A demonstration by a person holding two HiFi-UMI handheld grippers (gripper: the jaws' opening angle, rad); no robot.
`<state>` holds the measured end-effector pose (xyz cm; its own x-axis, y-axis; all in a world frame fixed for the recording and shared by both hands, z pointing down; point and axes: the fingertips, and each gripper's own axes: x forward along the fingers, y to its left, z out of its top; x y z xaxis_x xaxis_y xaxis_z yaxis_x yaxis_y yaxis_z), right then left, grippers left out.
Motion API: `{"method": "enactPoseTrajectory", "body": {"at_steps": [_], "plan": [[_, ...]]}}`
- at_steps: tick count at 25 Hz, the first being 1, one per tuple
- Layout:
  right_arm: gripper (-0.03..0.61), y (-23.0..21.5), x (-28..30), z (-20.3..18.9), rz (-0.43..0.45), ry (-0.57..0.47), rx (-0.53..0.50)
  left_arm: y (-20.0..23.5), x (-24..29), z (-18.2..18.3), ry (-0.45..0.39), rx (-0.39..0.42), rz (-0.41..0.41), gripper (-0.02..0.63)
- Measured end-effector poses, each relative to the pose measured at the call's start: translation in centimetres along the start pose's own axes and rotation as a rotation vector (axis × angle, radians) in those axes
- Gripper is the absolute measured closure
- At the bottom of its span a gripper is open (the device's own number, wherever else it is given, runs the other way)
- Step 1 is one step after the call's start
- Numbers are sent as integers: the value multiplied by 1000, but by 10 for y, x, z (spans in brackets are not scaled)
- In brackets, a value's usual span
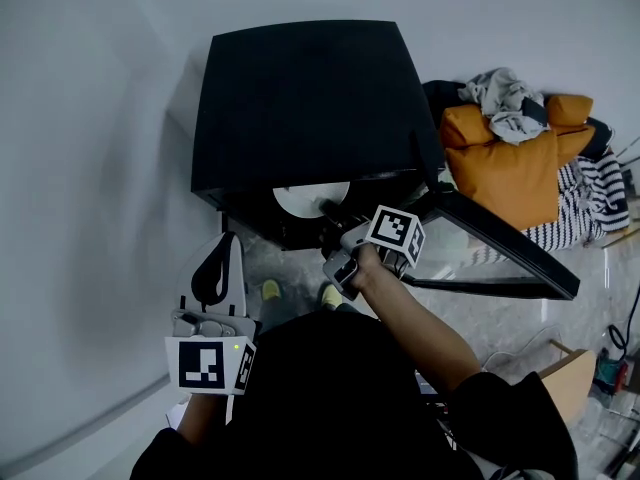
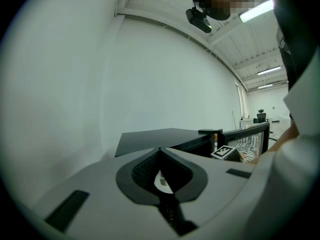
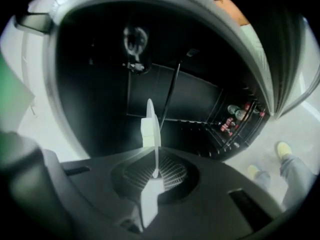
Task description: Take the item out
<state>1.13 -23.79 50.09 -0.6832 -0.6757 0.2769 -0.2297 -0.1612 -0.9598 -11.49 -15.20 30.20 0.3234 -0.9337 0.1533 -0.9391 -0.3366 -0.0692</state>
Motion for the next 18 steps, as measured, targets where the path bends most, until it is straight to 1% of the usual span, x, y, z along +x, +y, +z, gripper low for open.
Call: {"method": "enactPoseTrajectory", "body": {"at_steps": [5, 8, 14, 18], "plan": [[560, 3, -32, -12, -1, 59, -18, -9, 5, 0, -3, 0, -33, 606], [560, 7, -54, -17, -11, 97, -47, -17, 9, -1, -4, -5, -60, 606], [560, 25, -97, -27, -12, 151, -96, -30, 12, 0, -9, -13, -98, 606], [560, 35, -115, -31, -3, 184, -135, -32, 17, -5, -10, -17, -119, 606]]}}
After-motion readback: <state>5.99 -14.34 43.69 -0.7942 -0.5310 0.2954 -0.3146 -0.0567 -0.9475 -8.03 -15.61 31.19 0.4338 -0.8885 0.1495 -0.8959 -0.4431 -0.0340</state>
